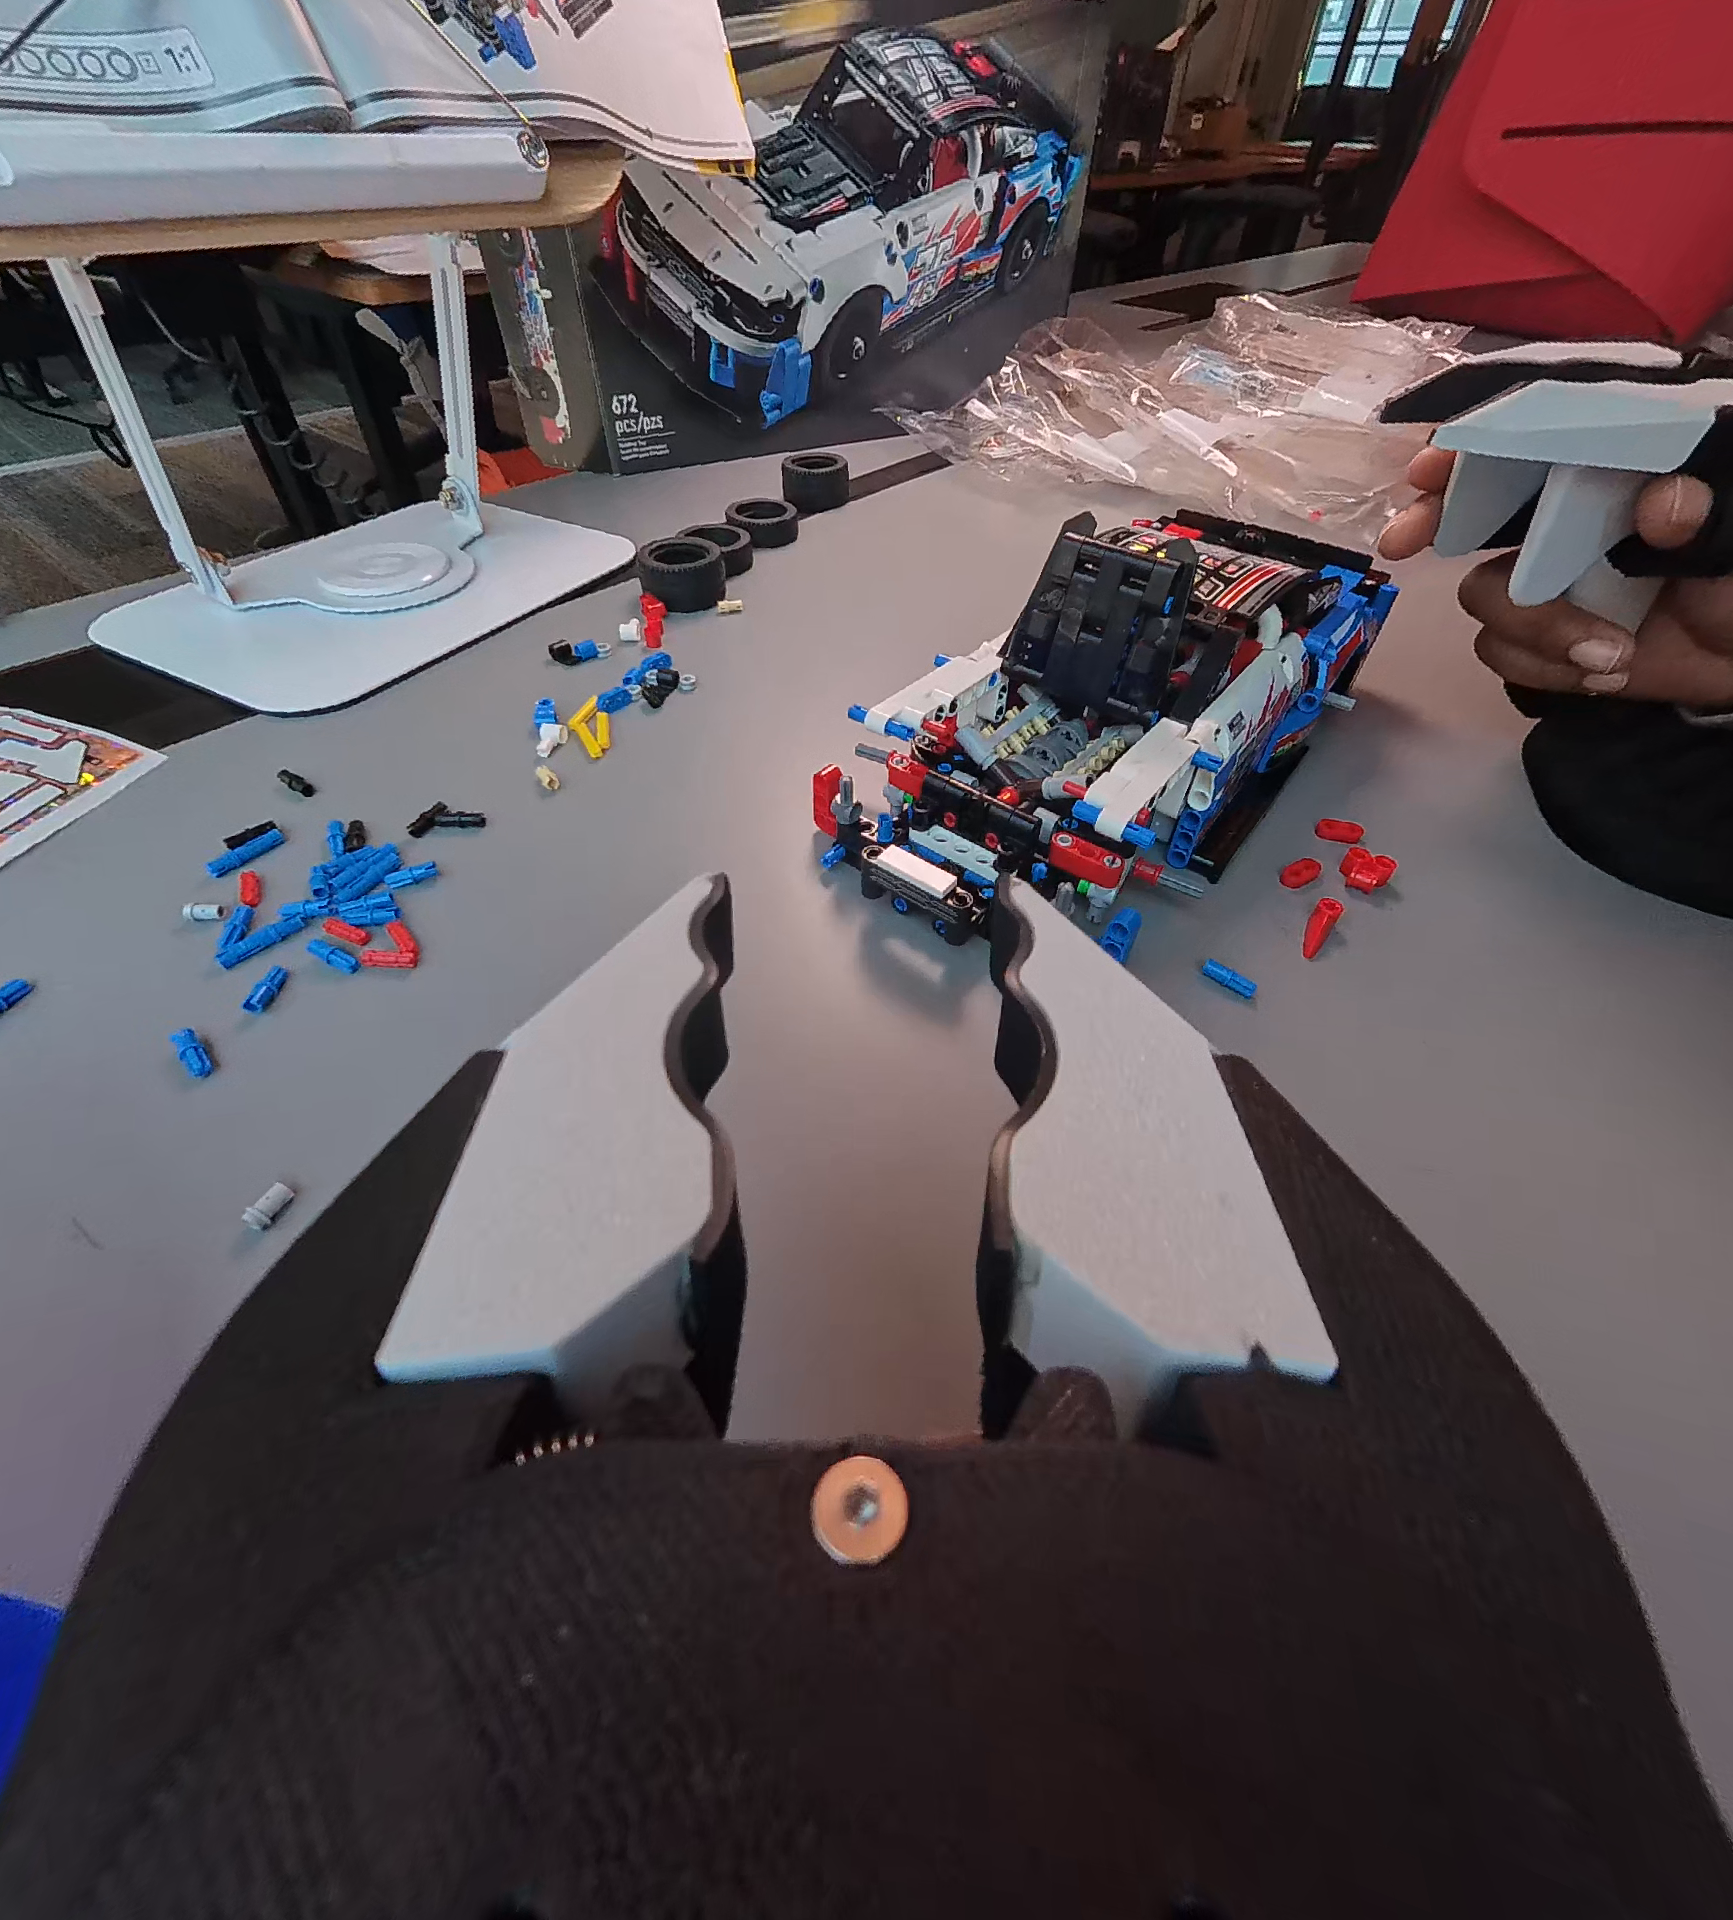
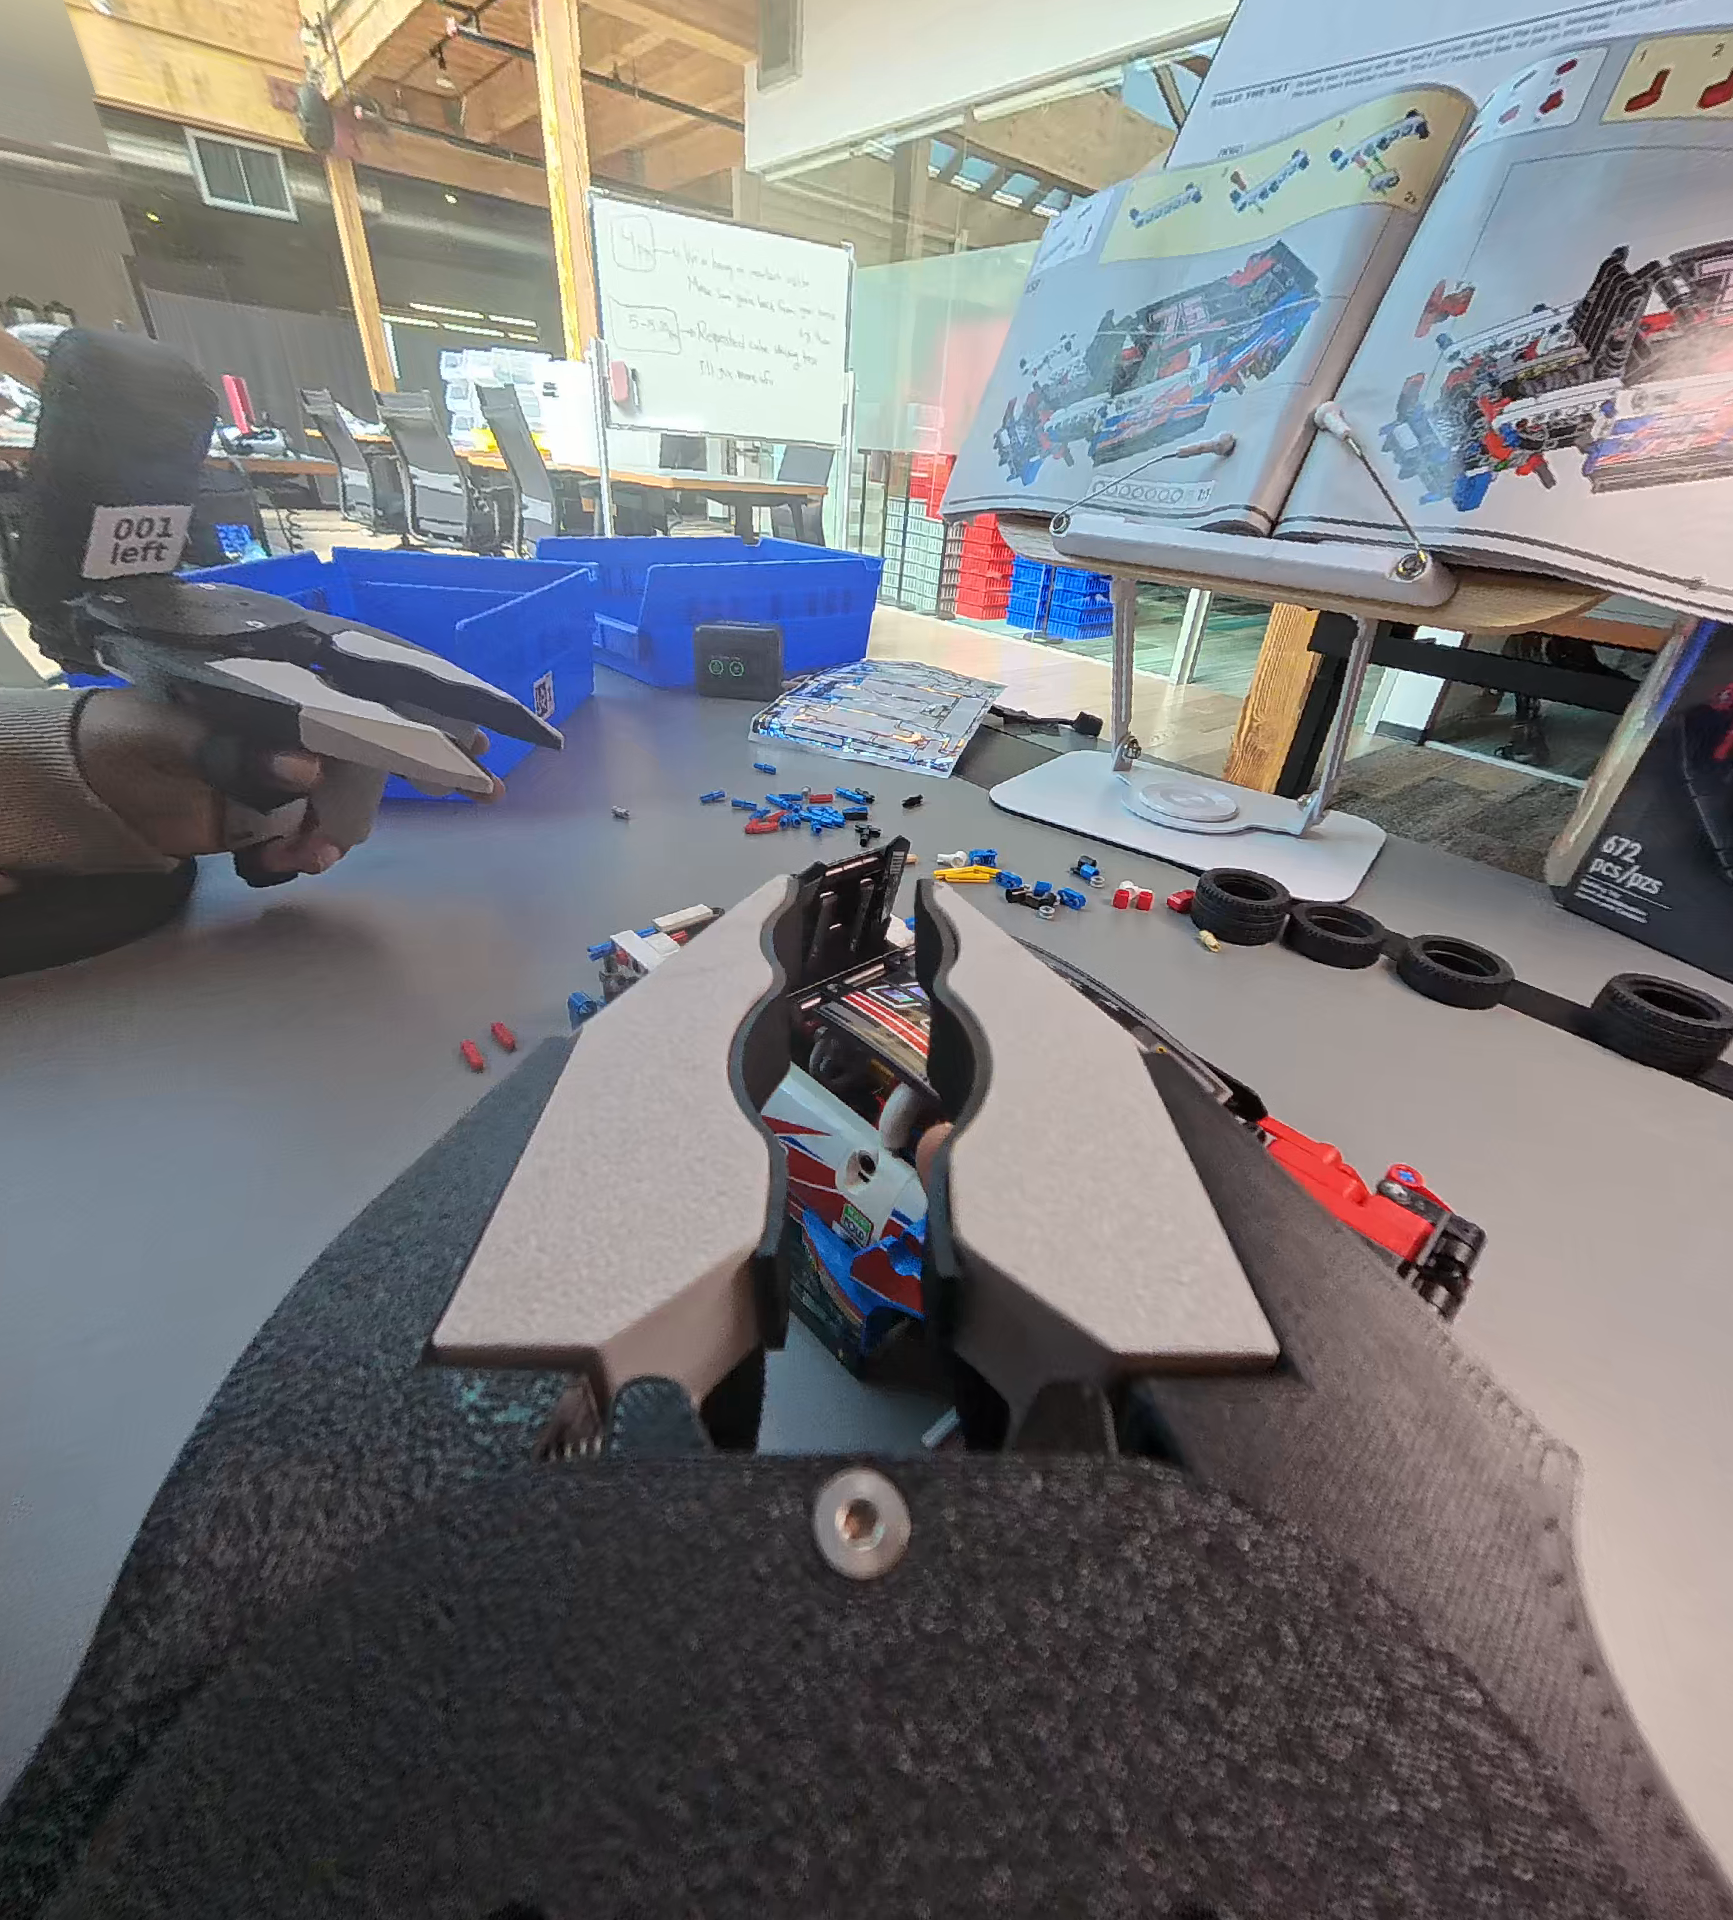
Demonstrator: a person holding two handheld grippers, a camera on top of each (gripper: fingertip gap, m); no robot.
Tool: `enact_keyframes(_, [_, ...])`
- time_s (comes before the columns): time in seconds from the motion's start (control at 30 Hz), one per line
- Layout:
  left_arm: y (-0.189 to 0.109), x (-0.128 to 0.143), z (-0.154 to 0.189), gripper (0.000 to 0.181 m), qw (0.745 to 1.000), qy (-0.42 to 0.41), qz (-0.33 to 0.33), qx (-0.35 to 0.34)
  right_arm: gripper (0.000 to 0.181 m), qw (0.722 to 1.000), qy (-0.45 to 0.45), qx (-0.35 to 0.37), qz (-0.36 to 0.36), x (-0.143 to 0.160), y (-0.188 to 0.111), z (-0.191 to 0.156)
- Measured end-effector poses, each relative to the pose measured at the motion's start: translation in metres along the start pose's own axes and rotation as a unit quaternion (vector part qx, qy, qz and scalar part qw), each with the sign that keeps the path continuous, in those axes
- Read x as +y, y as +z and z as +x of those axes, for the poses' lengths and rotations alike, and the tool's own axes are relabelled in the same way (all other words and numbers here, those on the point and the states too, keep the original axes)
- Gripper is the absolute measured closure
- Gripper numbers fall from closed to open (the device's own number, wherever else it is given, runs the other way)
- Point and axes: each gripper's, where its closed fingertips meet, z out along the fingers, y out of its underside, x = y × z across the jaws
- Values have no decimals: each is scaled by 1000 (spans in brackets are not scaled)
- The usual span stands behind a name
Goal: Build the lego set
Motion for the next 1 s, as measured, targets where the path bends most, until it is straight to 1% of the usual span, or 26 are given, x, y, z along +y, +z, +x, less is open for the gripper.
enact_keyframes(0.3, [1,3,0,132,1000,-2,-8,1,164,1000,-16,17,-8,1,-3,5])
enact_keyframes(0.6, [4,8,-1,132,1000,-2,-16,2,166,998,-33,49,-18,2,-10,15])
enact_keyframes(0.73, [5,11,-3,131,1000,-6,-21,2,166,997,-44,51,-26,5,-9,14])
enact_keyframes(0.87, [4,10,-4,131,1000,-6,-19,1,161,996,-62,53,-43,10,-7,13])
enact_keyframes(1.0, [4,10,-2,131,1000,0,-20,1,146,991,-87,70,-71,18,-5,16])
